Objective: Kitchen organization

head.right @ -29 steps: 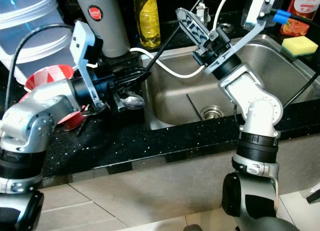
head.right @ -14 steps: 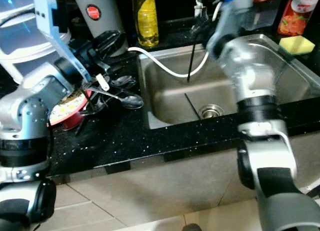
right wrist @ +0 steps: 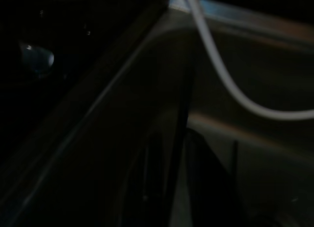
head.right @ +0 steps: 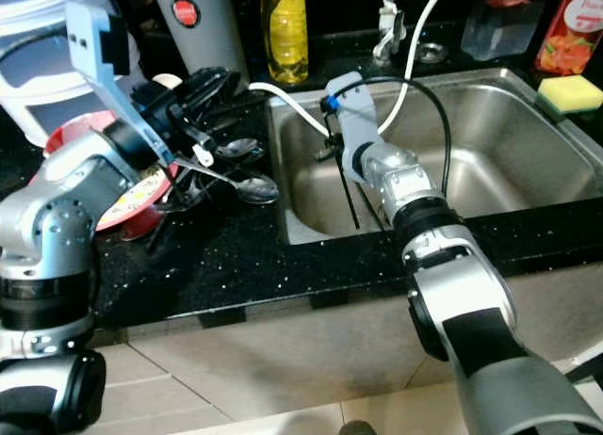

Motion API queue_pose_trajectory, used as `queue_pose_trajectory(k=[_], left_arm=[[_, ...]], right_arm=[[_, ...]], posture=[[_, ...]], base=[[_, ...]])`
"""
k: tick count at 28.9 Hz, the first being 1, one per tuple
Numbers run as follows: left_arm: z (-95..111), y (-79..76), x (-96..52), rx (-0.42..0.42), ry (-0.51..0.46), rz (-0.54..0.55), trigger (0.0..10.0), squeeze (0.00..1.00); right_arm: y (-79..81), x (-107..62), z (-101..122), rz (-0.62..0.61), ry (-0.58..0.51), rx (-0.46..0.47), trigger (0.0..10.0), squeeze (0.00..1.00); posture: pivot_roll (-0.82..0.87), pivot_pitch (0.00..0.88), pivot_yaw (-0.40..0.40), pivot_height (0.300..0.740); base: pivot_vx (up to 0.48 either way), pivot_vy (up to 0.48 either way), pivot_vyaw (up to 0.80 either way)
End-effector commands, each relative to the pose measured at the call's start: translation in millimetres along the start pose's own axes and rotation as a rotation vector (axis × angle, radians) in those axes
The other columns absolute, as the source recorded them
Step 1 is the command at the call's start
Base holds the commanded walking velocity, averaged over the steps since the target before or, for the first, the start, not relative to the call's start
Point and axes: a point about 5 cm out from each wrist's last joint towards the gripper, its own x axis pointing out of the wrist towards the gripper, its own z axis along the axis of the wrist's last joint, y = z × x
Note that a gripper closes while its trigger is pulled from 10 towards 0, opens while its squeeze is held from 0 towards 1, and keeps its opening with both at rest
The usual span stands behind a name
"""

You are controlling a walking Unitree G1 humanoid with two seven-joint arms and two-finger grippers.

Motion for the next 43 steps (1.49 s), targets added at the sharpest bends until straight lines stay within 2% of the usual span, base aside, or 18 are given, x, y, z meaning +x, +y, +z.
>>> queue_pose_trajectory(k=[1,3,6,8,9,11,12,13,14,17,18,20,26,28,32,36,40,43], left_arm=[[0.4,-1.0,-3.2,0.005,0.003,0.008,10.0,0.00],[-0.2,-1.5,-3.4,0.004,0.004,0.008,10.0,0.00],[-1.3,-3.1,-3.5,0.001,0.003,0.010,10.0,0.00],[-1.3,-3.1,-3.5,0.000,0.003,0.011,10.0,0.00],[-1.8,-2.5,-3.7,0.000,0.004,0.023,10.0,0.00],[-3.4,0.9,-5.1,0.003,0.010,0.068,10.0,0.00],[-7.0,7.2,-6.5,0.024,0.043,0.136,10.0,0.00],[-7.0,7.2,-6.5,0.024,0.043,0.136,10.0,0.00],[-9.4,11.6,-7.6,0.040,0.066,0.183,10.0,0.00],[-21.7,39.2,-22.5,0.074,0.209,0.456,10.0,0.00],[-21.7,39.2,-22.5,0.074,0.209,0.456,10.0,0.00],[-26.0,48.6,-31.1,0.081,0.273,0.557,10.0,0.00],[-34.6,51.1,-36.1,0.105,0.360,0.613,10.0,0.00],[-46.5,53.0,-32.8,0.088,0.414,0.620,10.0,0.00],[-49.3,57.1,-25.2,0.006,0.392,0.646,10.0,0.00],[-52.6,61.1,-18.2,-0.011,0.404,0.708,10.0,0.00],[-59.1,58.8,-20.2,0.003,0.442,0.743,10.0,0.00],[-65.4,59.3,-24.0,-0.055,0.441,0.768,10.0,0.00]], right_arm=[[1.0,1.6,3.2,0.016,-0.003,0.020,10.0,1.00],[-0.5,1.5,5.0,0.008,-0.013,0.029,10.0,1.00],[-5.2,-0.8,22.7,0.016,-0.116,0.100,10.0,1.00],[-7.0,-2.0,27.6,0.014,-0.138,0.096,10.0,1.00],[-11.2,-4.4,35.6,0.001,-0.177,0.104,10.0,0.00],[-21.1,-10.7,51.1,-0.042,-0.254,0.095,10.0,0.00],[-26.9,-15.5,60.9,-0.062,-0.309,0.099,10.0,0.00],[-26.9,-15.5,60.9,-0.062,-0.309,0.099,10.0,0.00],[-30.3,-18.7,66.7,-0.073,-0.343,0.100,10.0,0.00],[-36.8,-40.3,96.9,-0.029,-0.556,0.107,10.0,0.00],[-36.8,-40.3,96.9,-0.029,-0.556,0.107,10.0,0.00],[-37.9,-49.5,104.8,-0.001,-0.625,0.112,10.0,0.00],[-39.8,-53.6,102.7,-0.007,-0.631,0.102,10.0,0.00],[-41.6,-54.5,99.1,-0.021,-0.626,0.094,10.0,0.00],[-40.7,-55.8,97.9,-0.022,-0.627,0.094,10.0,0.00],[-36.6,-57.3,97.2,-0.013,-0.628,0.086,10.0,0.00],[-35.3,-59.5,96.7,-0.008,-0.633,0.085,10.0,0.00],[-35.2,-60.1,93.9,-0.011,-0.632,0.091,10.0,0.00]], posture=[[0.02,0.018,0.017,0.740],[0.02,0.018,0.017,0.740],[0.01,0.018,0.020,0.740],[0.01,0.018,0.020,0.740],[0.01,0.019,0.025,0.740],[0.01,0.020,0.027,0.740],[0.01,0.022,0.029,0.740],[0.01,0.022,0.029,0.740],[0.01,0.022,0.029,0.740],[0.01,0.031,0.032,0.740],[0.01,0.031,0.032,0.740],[0.01,0.032,0.035,0.740],[0.01,0.035,0.038,0.740],[0.00,0.034,0.043,0.740],[0.00,0.034,0.043,0.740],[-0.01,0.027,0.044,0.740],[-0.01,0.020,0.044,0.740],[-0.01,0.015,0.044,0.740]], base=[[0.000,0.000,0.00],[0.000,0.000,0.00],[0.000,0.000,0.00],[0.000,0.000,0.00],[0.000,0.000,0.00],[0.000,0.000,0.00],[0.000,0.000,0.00],[0.000,0.000,0.00],[0.000,0.000,0.00],[0.000,0.000,0.00],[0.000,0.000,0.00],[0.000,0.000,0.00],[0.000,0.000,0.00],[0.000,0.000,0.00],[0.000,0.000,0.00],[0.000,0.000,0.00],[0.000,0.000,0.00],[0.000,0.000,0.00]])
